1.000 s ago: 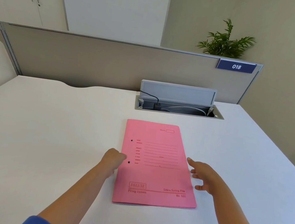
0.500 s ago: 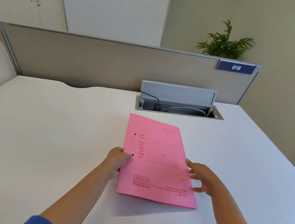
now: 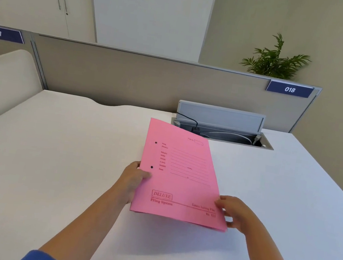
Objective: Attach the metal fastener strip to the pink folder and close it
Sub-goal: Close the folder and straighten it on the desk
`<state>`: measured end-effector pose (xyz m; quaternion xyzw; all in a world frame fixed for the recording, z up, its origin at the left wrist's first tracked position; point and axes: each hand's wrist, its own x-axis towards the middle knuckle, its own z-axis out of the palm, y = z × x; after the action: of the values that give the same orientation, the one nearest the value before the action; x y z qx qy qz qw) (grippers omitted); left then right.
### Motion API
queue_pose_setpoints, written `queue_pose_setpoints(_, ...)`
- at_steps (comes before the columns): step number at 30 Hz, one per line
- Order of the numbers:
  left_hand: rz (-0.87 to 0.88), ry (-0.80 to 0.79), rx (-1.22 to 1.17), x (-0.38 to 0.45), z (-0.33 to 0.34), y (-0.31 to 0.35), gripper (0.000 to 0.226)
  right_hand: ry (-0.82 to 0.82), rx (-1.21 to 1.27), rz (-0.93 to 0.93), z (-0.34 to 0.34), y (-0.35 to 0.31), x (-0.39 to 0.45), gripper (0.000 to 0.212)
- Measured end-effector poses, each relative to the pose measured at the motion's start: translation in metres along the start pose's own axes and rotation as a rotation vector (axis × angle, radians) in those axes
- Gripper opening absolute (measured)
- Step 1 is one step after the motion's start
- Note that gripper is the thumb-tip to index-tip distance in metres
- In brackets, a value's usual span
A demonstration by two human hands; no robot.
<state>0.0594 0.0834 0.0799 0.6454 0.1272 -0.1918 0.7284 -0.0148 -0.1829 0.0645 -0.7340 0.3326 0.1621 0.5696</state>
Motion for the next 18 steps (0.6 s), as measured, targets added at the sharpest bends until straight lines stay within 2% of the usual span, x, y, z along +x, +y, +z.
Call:
queue_pose_setpoints(5, 0.022, 0.037, 0.019, 0.006, -0.038, 0.017, 0.022, -0.079, 0.018, -0.049, 0.022, -0.019, 0.001, 0.021)
queue_pose_setpoints(10, 0.035, 0.099, 0.086, 0.011, -0.065, 0.023, 0.019, -0.068, -0.102, -0.069, 0.044, -0.045, 0.006, 0.016)
queue_pose_setpoints(14, 0.039, 0.150, 0.172, 0.020, -0.078, 0.023, 0.022, -0.047, -0.142, -0.030, 0.060, -0.059, 0.014, 0.020)
queue_pose_setpoints(18, 0.038, 0.201, 0.293, 0.034, -0.083, 0.023, 0.024, -0.010, -0.172, -0.001, 0.075, -0.066, 0.025, 0.008)
